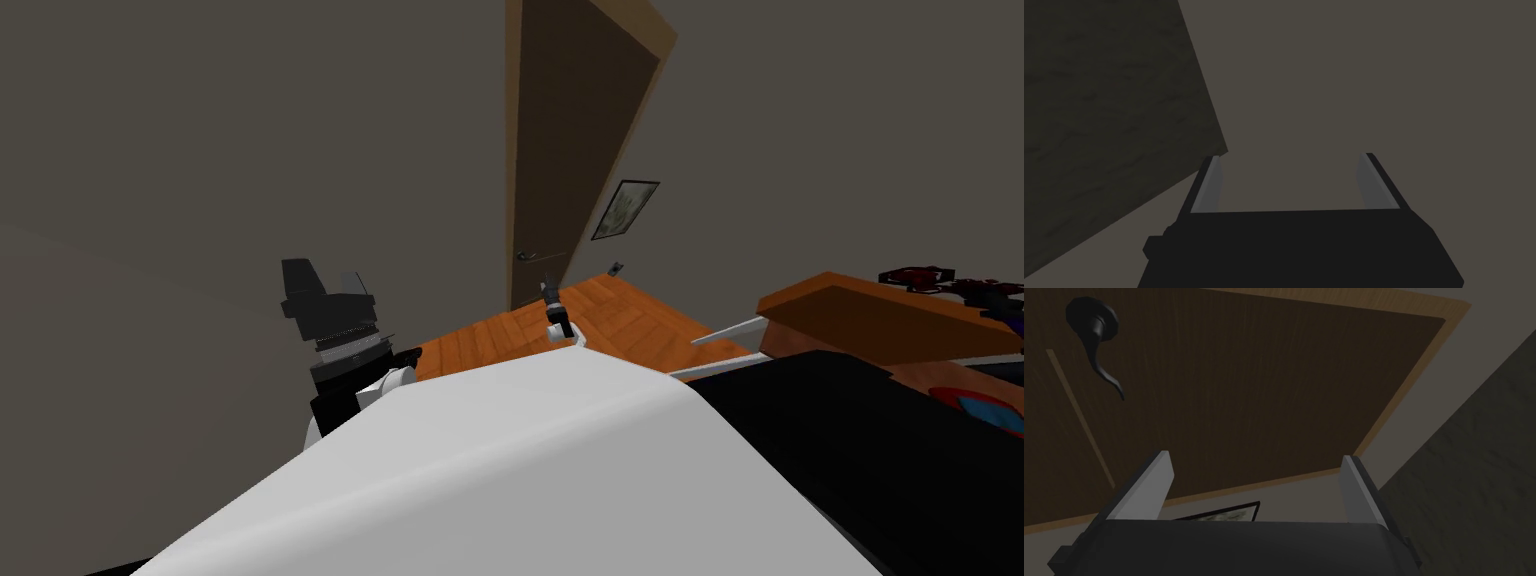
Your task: Pull the door open
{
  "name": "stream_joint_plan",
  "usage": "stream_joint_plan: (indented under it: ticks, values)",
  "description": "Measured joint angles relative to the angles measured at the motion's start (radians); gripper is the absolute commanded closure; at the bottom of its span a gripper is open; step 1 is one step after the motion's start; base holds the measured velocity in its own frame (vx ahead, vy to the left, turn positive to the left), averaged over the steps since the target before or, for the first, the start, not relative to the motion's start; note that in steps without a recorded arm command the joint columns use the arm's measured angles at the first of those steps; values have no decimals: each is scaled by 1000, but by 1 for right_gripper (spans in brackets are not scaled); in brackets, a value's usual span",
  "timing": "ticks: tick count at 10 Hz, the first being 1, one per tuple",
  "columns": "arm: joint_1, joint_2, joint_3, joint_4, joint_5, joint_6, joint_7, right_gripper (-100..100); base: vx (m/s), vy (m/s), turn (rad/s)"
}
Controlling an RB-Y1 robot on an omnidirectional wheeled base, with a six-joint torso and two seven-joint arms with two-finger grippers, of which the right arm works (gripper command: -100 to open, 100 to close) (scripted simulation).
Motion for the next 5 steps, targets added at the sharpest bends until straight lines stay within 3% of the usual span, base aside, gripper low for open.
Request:
stream_joint_plan:
  ticks: [5]
  values:
    - [-73,-23,-18,159,-7,-21,-5,-100,73,-90,125]
